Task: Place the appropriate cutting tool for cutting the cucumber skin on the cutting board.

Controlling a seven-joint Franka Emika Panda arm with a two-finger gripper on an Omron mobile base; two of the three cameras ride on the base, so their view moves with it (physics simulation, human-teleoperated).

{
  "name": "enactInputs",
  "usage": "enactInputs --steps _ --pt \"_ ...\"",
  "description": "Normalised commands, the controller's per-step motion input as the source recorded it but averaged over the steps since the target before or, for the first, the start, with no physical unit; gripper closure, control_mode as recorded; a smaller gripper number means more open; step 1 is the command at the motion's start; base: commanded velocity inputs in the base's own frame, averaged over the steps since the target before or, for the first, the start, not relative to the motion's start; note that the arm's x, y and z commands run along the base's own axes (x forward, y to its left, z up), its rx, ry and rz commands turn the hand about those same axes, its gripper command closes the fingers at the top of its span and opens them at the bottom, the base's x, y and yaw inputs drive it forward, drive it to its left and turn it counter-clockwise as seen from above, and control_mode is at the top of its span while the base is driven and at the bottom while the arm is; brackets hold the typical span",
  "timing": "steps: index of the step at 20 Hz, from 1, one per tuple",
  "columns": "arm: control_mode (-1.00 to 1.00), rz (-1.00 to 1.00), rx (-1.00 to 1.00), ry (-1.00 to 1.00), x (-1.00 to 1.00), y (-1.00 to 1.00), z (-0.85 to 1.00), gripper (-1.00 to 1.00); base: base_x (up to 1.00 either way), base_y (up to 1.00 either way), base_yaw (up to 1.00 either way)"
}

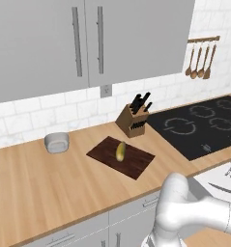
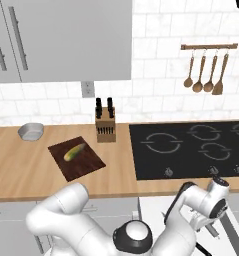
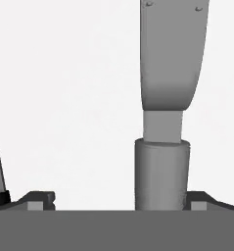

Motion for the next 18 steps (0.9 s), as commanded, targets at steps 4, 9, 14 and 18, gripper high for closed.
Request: enactInputs --steps 4,9,14,18 --pt "-1.0 0.01 0.17 0.0 -0.47 0.0 -1.0 -1.0 0.0 0.0 0.0" --pt "-1.0 0.0 0.14 0.06 -0.21 0.08 -0.99 1.0 0.0 0.0 0.0" --pt "-1.0 0.01 0.11 0.1 -0.1 0.06 -0.59 1.0 0.0 0.0 0.0" --pt "-1.0 0.05 0.03 0.05 -0.17 0.18 0.02 1.0 0.0 0.0 0.0"
